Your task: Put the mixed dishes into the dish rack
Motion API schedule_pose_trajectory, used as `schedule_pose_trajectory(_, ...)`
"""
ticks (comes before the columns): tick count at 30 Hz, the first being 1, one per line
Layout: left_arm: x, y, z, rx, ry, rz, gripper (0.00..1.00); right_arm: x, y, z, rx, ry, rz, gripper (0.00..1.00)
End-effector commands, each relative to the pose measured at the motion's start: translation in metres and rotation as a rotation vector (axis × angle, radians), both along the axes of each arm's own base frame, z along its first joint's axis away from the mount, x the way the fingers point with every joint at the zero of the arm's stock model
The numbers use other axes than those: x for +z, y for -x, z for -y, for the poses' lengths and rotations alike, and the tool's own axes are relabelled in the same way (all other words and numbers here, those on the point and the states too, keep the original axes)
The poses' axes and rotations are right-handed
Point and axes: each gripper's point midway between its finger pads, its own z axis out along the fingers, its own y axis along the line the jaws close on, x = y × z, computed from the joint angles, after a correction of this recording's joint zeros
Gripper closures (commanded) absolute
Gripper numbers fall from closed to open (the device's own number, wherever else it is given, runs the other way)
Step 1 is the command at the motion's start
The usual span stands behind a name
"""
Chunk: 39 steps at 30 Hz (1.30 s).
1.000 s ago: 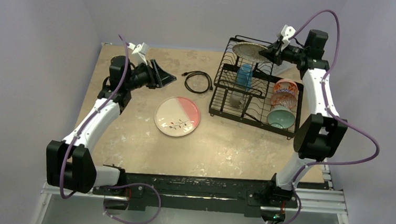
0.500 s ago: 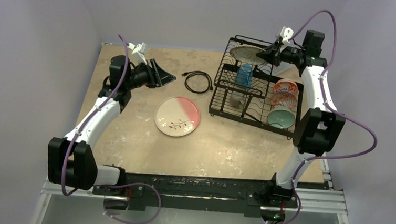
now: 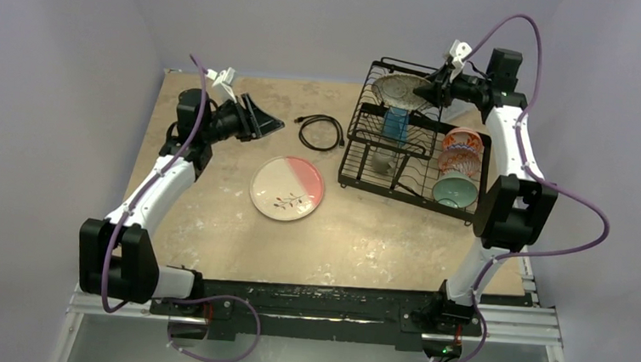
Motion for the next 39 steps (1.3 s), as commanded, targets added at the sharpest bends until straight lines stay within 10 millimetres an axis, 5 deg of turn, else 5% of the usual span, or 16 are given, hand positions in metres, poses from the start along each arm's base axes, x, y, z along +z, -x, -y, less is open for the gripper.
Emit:
schedule_pose_trajectory(1, 0.027, -0.006, -0.001, -0.011, 0.022, 0.084, 0.55, 0.037, 0.004, -0.002, -0.065, -0.004, 0.039, 0.67)
schedule_pose_trajectory(11, 0.025, -0.008, -0.002, -0.005, 0.031, 0.069, 0.55, 0.082, 0.034, -0.032, -0.09, -0.032, 0.057, 0.54)
schedule_pose_trajectory(12, 0.025, -0.008, -0.002, -0.005, 0.031, 0.067, 0.55, 0.087, 0.037, -0.034, -0.109, -0.035, 0.06, 0.39)
schedule_pose_trajectory(13, 0.025, -0.008, -0.002, -0.005, 0.031, 0.066, 0.55, 0.092, 0.037, -0.031, -0.146, -0.043, 0.062, 0.06)
schedule_pose_trajectory(14, 0.025, -0.007, -0.002, -0.004, 0.031, 0.063, 0.55, 0.097, 0.044, -0.04, -0.147, -0.053, 0.066, 0.02)
schedule_pose_trajectory(20, 0.027, -0.005, -0.002, -0.002, 0.031, 0.061, 0.55, 0.134, 0.086, -0.072, -0.229, -0.141, 0.153, 0.01)
schedule_pose_trajectory(24, 0.02, -0.007, -0.007, 0.034, 0.006, 0.017, 0.55, 0.155, 0.122, -0.098, -0.208, -0.454, -0.021, 0.01)
schedule_pose_trajectory(27, 0.004, -0.009, -0.016, 0.09, -0.034, -0.065, 0.57, 0.15, 0.138, -0.107, -0.205, -0.634, -0.266, 0.01)
schedule_pose_trajectory(30, -0.018, -0.014, -0.026, 0.157, -0.074, -0.163, 0.57, 0.138, 0.155, -0.116, -0.163, -0.623, -0.401, 0.01)
schedule_pose_trajectory(35, -0.055, -0.022, -0.034, 0.216, -0.098, -0.289, 0.57, 0.127, 0.171, -0.119, -0.205, -0.631, -0.459, 0.01)
schedule_pose_trajectory(39, -0.071, -0.025, -0.038, 0.241, -0.101, -0.331, 0.58, 0.127, 0.189, -0.14, -0.246, -0.61, -0.437, 0.01)
